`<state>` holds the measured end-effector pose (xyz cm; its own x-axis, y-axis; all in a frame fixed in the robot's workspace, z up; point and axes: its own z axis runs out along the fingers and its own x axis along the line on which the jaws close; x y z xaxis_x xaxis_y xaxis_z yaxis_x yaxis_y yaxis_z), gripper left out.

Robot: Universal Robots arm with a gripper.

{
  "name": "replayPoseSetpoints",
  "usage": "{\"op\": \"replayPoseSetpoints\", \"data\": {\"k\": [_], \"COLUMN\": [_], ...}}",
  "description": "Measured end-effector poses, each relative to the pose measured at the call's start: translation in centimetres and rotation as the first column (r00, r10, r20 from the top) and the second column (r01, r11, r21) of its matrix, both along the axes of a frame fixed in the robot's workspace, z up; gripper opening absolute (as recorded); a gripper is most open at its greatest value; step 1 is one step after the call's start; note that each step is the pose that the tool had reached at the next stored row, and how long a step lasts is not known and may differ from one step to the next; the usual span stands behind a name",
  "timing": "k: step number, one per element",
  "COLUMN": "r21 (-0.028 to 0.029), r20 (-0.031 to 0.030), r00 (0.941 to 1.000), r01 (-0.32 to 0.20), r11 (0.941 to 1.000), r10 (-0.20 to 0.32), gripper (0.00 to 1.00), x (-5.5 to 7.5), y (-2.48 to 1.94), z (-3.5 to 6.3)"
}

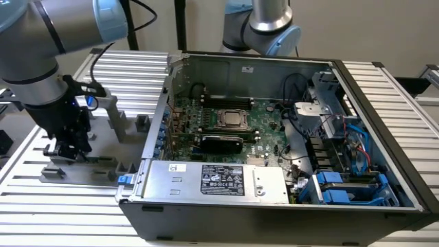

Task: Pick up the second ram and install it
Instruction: 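Pick up the second ram and move it above second insertion slot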

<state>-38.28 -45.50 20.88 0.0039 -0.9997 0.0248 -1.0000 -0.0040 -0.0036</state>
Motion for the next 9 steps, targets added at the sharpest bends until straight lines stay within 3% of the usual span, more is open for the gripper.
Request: {"op": "replayPoseSetpoints", "data": {"k": [5,9], "r21": [0.0,-0.0001], "r20": [-0.0147,-0.0157], "r00": [0.9999,0.9999], "r01": [0.0,0.0], "r11": [1.0,1.0], "r10": [0.0,0.0], "gripper": [1.0,1.0], "x": [0.14,0.22], "y": [0.01,0.01], "z": [-0.55,-0.89]}}
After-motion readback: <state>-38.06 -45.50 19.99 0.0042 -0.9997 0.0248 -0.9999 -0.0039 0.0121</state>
